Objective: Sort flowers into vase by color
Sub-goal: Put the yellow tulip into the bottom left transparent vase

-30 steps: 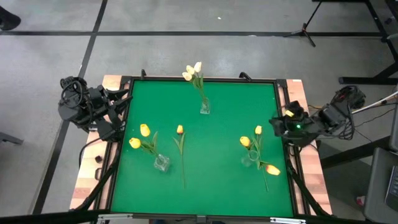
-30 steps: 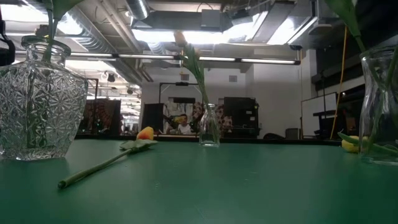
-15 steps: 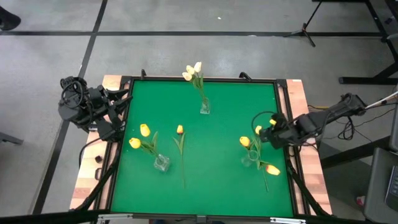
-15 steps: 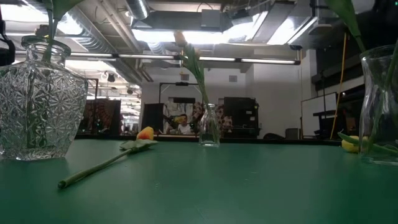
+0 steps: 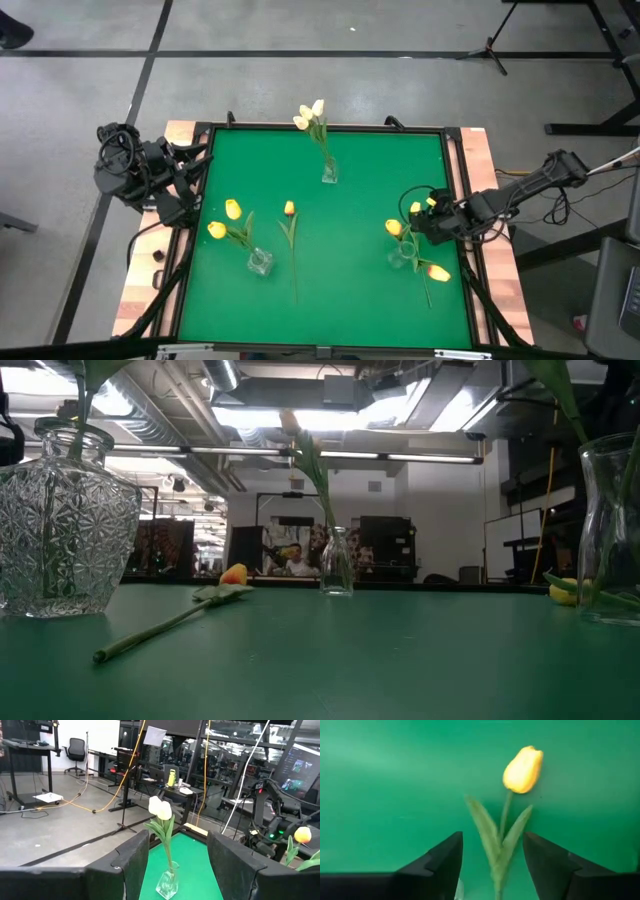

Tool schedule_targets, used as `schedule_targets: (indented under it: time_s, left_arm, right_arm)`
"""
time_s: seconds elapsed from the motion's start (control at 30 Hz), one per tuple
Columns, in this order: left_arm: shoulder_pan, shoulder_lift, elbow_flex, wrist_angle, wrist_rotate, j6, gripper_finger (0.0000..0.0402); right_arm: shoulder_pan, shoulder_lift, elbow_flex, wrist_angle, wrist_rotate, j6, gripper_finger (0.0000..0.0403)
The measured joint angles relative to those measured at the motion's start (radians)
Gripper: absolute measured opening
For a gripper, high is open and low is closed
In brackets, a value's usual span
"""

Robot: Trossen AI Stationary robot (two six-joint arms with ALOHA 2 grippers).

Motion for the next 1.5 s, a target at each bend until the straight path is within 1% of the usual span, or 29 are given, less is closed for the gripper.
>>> schedule_targets:
  time_s: [0.1,0.27,0.4,0.57,0.77,0.87,1.17,1.23,1.3,1.5]
  left_arm:
    - [0.000,0.000,0.000,-0.005,0.000,0.000,0.0196]
    - [0.000,0.000,0.000,-0.005,0.000,0.000,0.0196]
    - [0.000,0.000,0.000,-0.007,0.000,0.000,0.0196]
    - [0.000,0.000,0.000,-0.014,0.000,-0.001,0.0196]
    - [0.000,0.000,0.000,-0.024,0.000,-0.001,0.0196]
    - [0.000,0.000,0.000,-0.024,0.000,-0.001,0.0196]
    - [0.000,0.000,0.000,-0.030,0.000,-0.003,0.0196]
    - [0.000,0.000,0.000,-0.030,0.000,-0.003,0.0196]
    - [0.000,0.000,0.000,-0.030,0.000,-0.003,0.0196]
    - [0.000,0.000,0.000,-0.030,0.000,-0.003,0.0196]
  right_arm:
    - [0.000,0.024,-0.029,0.031,-0.013,0.002,0.0195]
    - [0.000,0.057,-0.087,0.135,-0.021,0.008,0.0183]
    - [0.000,0.072,-0.118,0.155,0.028,0.033,0.0182]
    - [0.000,0.091,-0.152,0.173,0.052,0.070,0.0182]
    - [0.000,0.129,-0.204,0.294,0.056,0.075,0.0182]
    - [0.000,0.164,-0.214,0.310,0.056,0.099,0.0182]
    - [-0.003,0.257,-0.216,0.375,0.058,0.098,0.0179]
    - [-0.021,0.272,-0.213,0.385,0.042,0.097,0.0168]
    - [-0.042,0.277,-0.213,0.387,0.024,0.095,0.0147]
    - [-0.087,0.276,-0.214,0.386,0.001,0.064,0.0065]
